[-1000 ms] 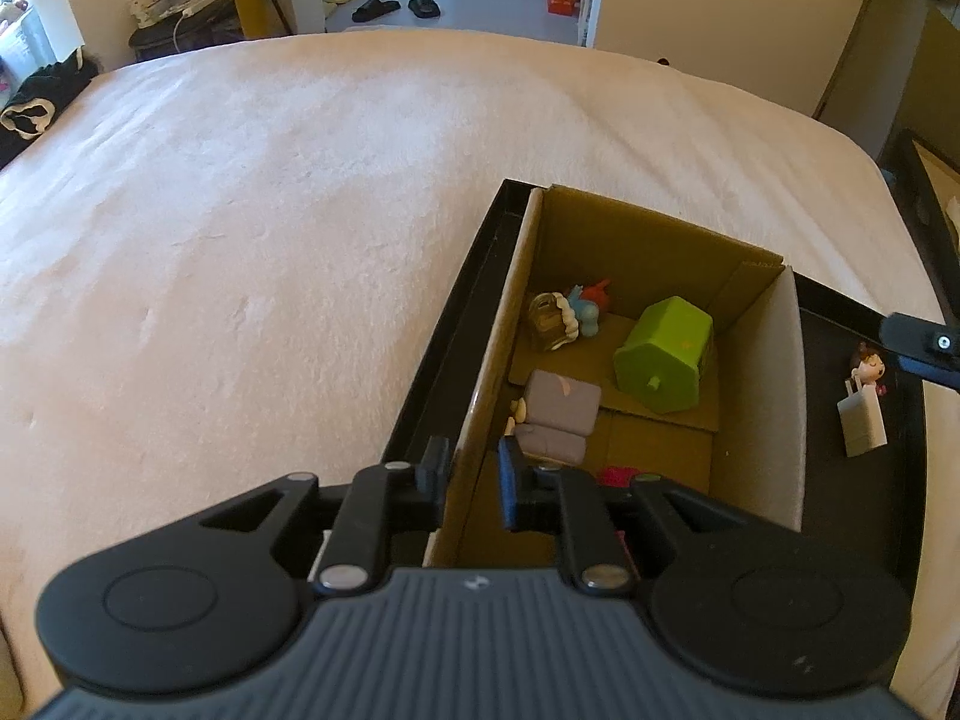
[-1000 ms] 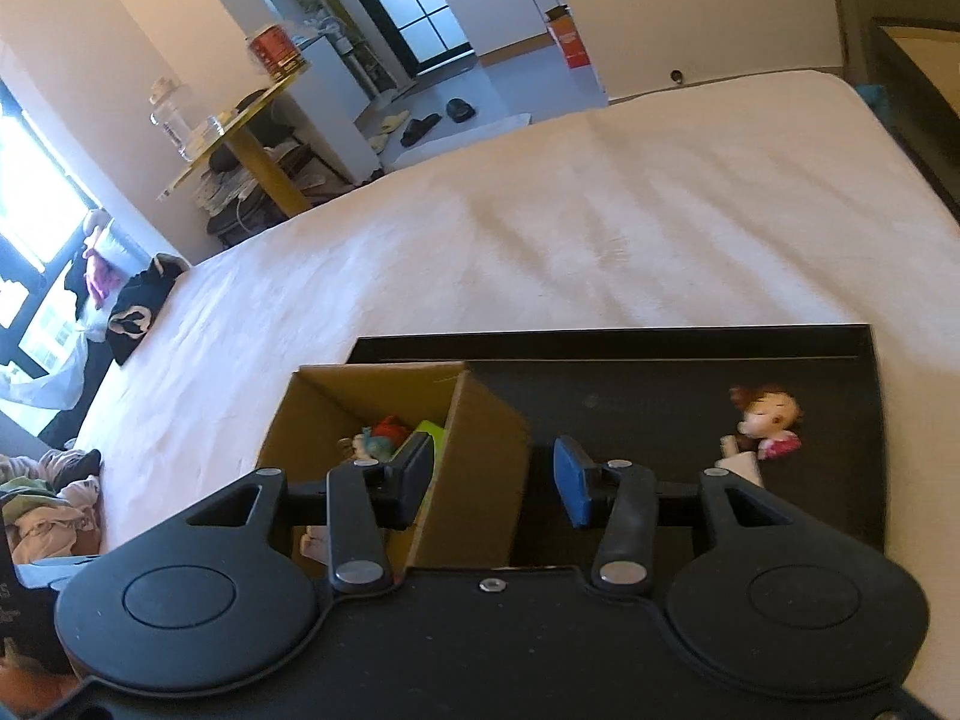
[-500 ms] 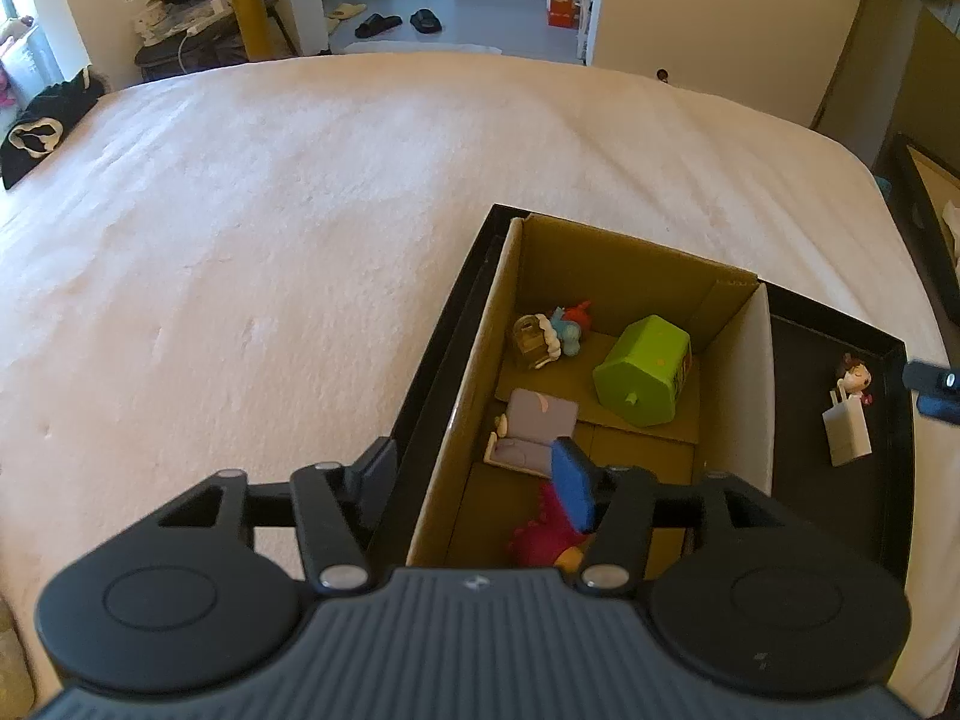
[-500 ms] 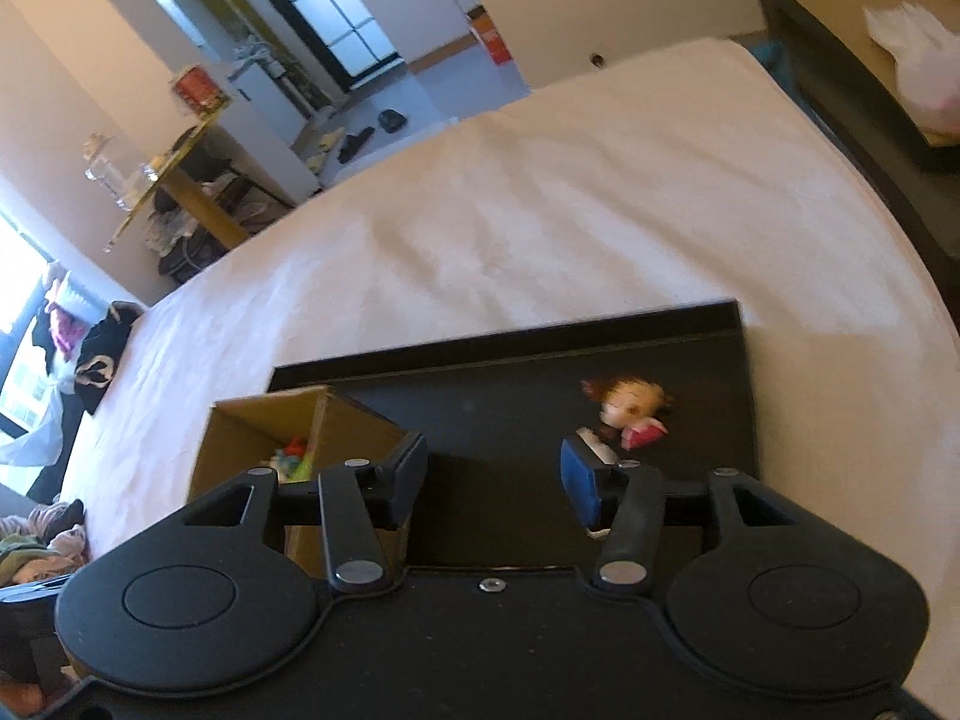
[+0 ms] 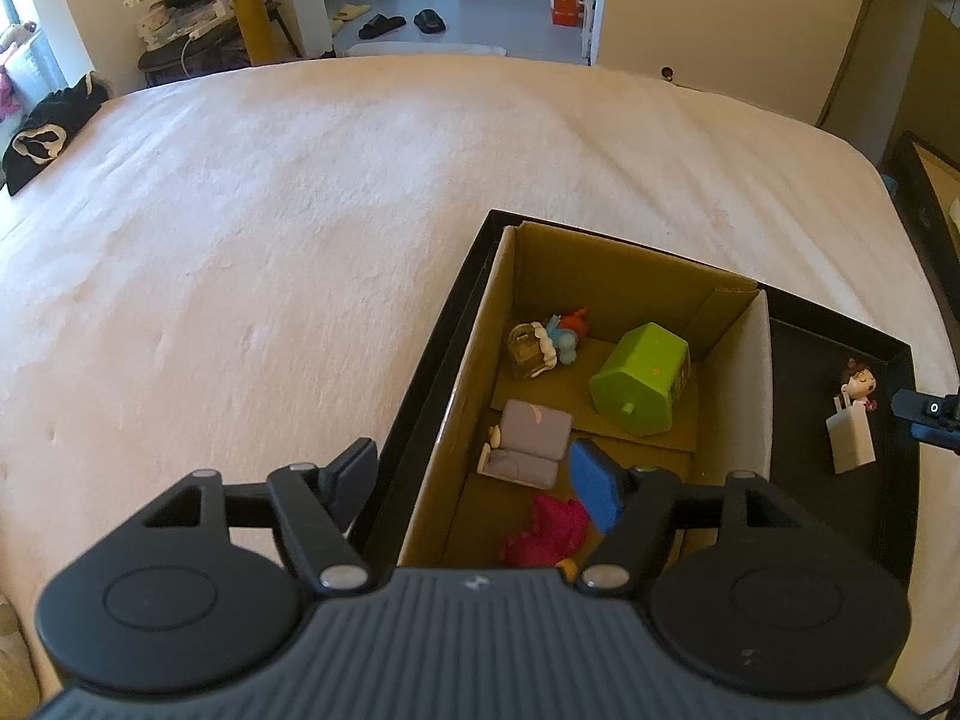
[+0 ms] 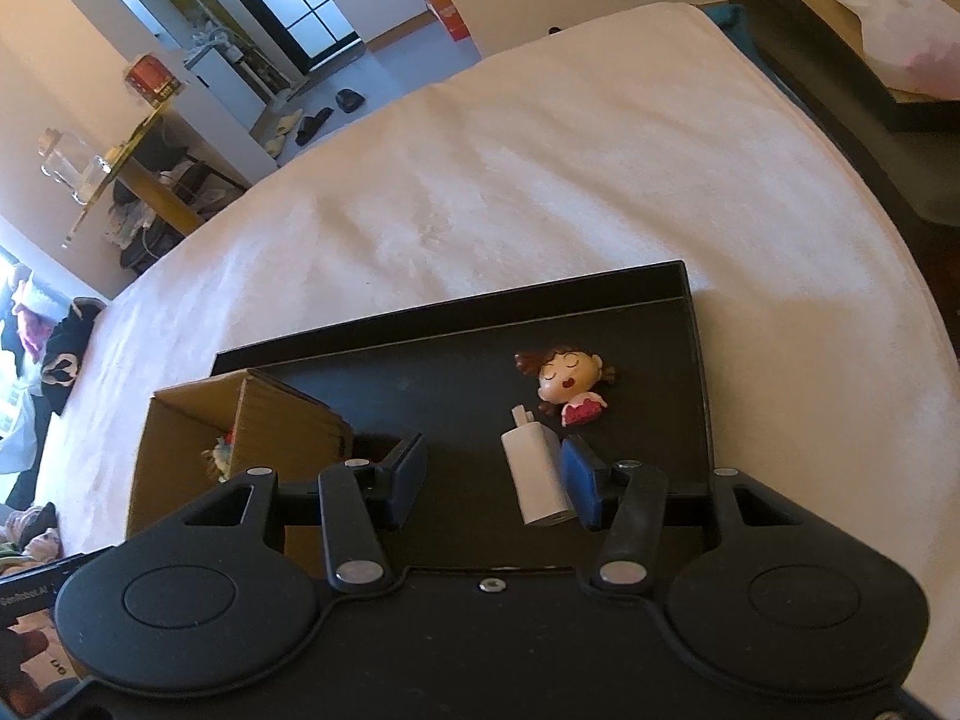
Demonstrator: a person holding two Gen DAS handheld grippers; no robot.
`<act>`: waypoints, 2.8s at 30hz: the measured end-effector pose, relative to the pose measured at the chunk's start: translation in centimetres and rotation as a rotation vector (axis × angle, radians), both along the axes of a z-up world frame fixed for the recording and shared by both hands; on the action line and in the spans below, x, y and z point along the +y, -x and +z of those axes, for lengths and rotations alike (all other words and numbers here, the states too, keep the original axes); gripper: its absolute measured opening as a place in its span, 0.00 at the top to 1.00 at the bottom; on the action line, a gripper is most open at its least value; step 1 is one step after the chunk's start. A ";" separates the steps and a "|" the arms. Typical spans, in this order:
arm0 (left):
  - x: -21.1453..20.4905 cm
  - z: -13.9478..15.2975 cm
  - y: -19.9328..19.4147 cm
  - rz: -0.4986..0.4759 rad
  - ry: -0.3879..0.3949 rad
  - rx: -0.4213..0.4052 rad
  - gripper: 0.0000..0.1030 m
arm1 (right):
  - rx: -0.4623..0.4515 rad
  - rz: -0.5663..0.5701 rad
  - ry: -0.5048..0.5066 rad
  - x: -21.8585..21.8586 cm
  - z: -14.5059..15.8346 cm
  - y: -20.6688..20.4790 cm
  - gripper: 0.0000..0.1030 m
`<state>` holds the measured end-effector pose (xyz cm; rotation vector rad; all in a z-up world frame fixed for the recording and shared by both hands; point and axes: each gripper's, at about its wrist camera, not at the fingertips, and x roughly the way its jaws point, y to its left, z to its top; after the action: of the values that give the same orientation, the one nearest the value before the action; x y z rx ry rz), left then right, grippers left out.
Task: Organize rigid objects
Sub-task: 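Lower the right gripper onto the white cylindrical charger and close it, then carry the white charger into the box and open the right gripper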
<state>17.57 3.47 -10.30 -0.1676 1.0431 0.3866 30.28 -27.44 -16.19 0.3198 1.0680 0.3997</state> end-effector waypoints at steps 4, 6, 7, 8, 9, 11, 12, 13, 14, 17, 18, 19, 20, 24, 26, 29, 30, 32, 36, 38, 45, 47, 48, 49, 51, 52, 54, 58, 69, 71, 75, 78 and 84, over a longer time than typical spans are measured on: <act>0.1 -0.6 -0.5 0.008 -0.005 0.009 0.32 | 0.001 0.004 0.026 0.3 -0.4 -0.2 0.51; 0.2 -0.9 -0.7 0.009 -0.003 0.016 0.32 | -0.004 0.010 0.046 0.6 -0.7 -0.3 0.51; 0.2 -1.0 -0.9 0.007 0.000 0.018 0.32 | -0.002 0.013 0.053 0.8 -0.8 -0.4 0.51; 0.3 -1.1 -1.0 0.006 0.001 0.021 0.32 | 0.000 0.017 0.062 1.1 -0.9 -0.5 0.52; 0.3 -1.3 -1.1 0.007 0.000 0.025 0.32 | 0.000 0.024 0.070 1.3 -1.0 -0.5 0.52; 0.4 -1.7 -1.3 0.008 0.000 0.032 0.32 | 0.001 0.039 0.092 1.9 -1.4 -0.6 0.52; 0.5 -1.8 -1.4 0.009 0.002 0.035 0.32 | 0.003 0.046 0.097 2.1 -1.6 -0.7 0.53; 0.6 -2.0 -1.6 0.011 0.002 0.036 0.32 | 0.009 0.054 0.106 2.4 -1.9 -0.8 0.53; 0.7 -2.1 -1.7 0.014 0.003 0.038 0.32 | 0.012 0.059 0.114 2.6 -2.1 -0.8 0.53; 1.1 -2.4 -1.9 0.018 0.009 0.041 0.32 | 0.013 0.080 0.150 3.4 -2.6 -0.9 0.53; 1.2 -2.6 -2.0 0.020 0.010 0.045 0.32 | 0.014 0.085 0.152 3.7 -2.7 -0.9 0.53; 1.3 -2.7 -2.0 0.021 0.013 0.048 0.32 | 0.013 0.089 0.158 3.9 -2.7 -0.9 0.53; 1.4 -2.8 -2.0 0.023 0.014 0.048 0.32 | 0.010 0.094 0.166 4.1 -2.8 -0.9 0.53; 1.7 -3.3 -2.0 0.026 0.021 0.054 0.32 | 0.010 0.113 0.222 4.9 -3.5 -0.7 0.53; 1.8 -3.4 -2.0 0.030 0.025 0.055 0.32 | 0.006 0.128 0.266 5.3 -3.8 -0.5 0.58; 2.0 -3.5 -1.8 0.034 0.032 0.054 0.32 | 0.010 0.140 0.302 5.6 -4.3 -0.2 0.79; 2.0 -3.5 -1.8 0.035 0.033 0.055 0.32 | 0.010 0.142 0.298 5.6 -4.2 -0.2 0.80; 2.2 -3.3 -1.5 0.035 0.032 0.055 0.32 | -0.006 0.149 0.291 5.6 -3.6 0.2 0.80; 2.3 -3.1 -1.1 0.038 0.038 0.048 0.32 | -0.039 0.139 0.261 5.3 -2.2 1.2 0.80; 2.4 -3.0 -0.9 0.038 0.039 0.042 0.32 | -0.052 0.146 0.255 5.3 -1.6 1.7 0.80; 2.7 -2.5 -0.1 0.030 0.046 0.027 0.32 | -0.101 0.151 0.217 5.4 1.2 2.6 0.80; 2.8 -2.4 0.2 0.027 0.049 0.021 0.32 | -0.115 0.160 0.203 6.1 1.9 2.6 0.80; 3.0 -2.3 0.4 0.027 0.052 0.018 0.32 | -0.122 0.166 0.194 6.2 2.2 2.7 0.80; 3.1 -2.3 0.5 0.028 0.056 0.015 0.32 | -0.134 0.171 0.185 6.4 2.8 3.0 0.80; 3.3 -2.3 0.8 0.030 0.063 0.011 0.32 | -0.156 0.175 0.166 6.8 3.6 3.3 0.80; 3.4 -2.3 0.9 0.029 0.065 0.011 0.32 | -0.167 0.177 0.160 7.2 4.0 3.3 0.80; 3.5 -2.3 1.0 0.024 0.066 0.009 0.32 | -0.198 0.188 0.149 7.9 5.0 3.7 0.80; 3.6 -2.3 1.4 0.001 0.073 0.001 0.32 | -0.233 0.209 0.108 9.4 6.5 4.4 0.80; 3.9 -3.2 1.7 -0.035 0.091 -0.018 0.35 | -0.272 0.288 0.061 12.3 7.7 5.5 0.80; 4.1 -3.4 1.9 -0.039 0.101 -0.026 0.36 | -0.266 0.298 0.031 12.5 7.7 5.6 0.80; 4.3 -4.0 2.2 -0.042 0.114 -0.036 0.40 | -0.227 0.330 -0.023 13.5 7.1 5.2 0.80; 4.6 -4.1 2.2 -0.045 0.124 -0.049 0.45 | -0.214 0.355 -0.007 14.8 6.2 5.1 0.80; 5.0 -4.7 2.2 -0.051 0.146 -0.053 0.64 | -0.182 0.392 0.036 16.5 4.8 5.7 0.80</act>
<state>15.40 8.43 -15.02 -0.2799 1.0213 0.2590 24.61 -10.91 -11.41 0.0376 0.9559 0.7446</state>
